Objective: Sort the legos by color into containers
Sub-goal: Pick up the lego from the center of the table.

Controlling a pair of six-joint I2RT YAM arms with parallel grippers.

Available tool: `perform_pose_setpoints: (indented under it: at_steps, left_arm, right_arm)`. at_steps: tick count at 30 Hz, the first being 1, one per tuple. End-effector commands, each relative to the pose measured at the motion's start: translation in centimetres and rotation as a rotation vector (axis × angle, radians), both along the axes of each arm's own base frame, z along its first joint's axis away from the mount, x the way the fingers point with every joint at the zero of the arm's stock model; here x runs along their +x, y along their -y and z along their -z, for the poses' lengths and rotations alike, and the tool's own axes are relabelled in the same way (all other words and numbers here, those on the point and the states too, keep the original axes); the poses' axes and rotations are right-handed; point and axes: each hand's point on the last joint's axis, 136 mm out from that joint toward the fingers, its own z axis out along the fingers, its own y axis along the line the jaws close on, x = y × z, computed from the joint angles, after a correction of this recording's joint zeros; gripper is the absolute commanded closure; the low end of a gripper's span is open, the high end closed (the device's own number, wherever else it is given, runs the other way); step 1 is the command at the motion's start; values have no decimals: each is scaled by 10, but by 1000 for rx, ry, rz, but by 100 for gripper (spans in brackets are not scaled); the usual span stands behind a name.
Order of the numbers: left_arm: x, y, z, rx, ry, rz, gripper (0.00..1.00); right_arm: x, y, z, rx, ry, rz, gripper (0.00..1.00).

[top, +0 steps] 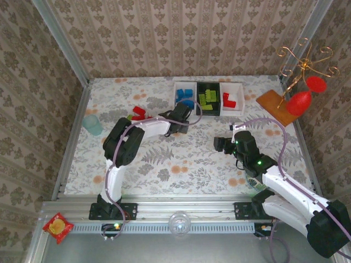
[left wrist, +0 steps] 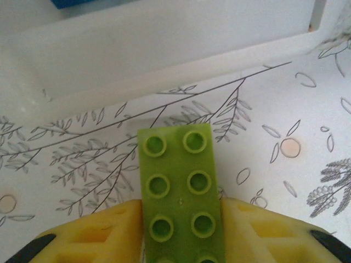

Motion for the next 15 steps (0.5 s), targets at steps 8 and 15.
perform_pose_setpoints:
  at_steps: [8,15]
  left_arm:
    - [-12,9,-49,-28,49,53,62]
    - [9,52,-118,-132,182,134,62]
  right_arm:
    - [1,5,2,0,7,20,12]
    - [-1,22,-2,-10,29,89,12]
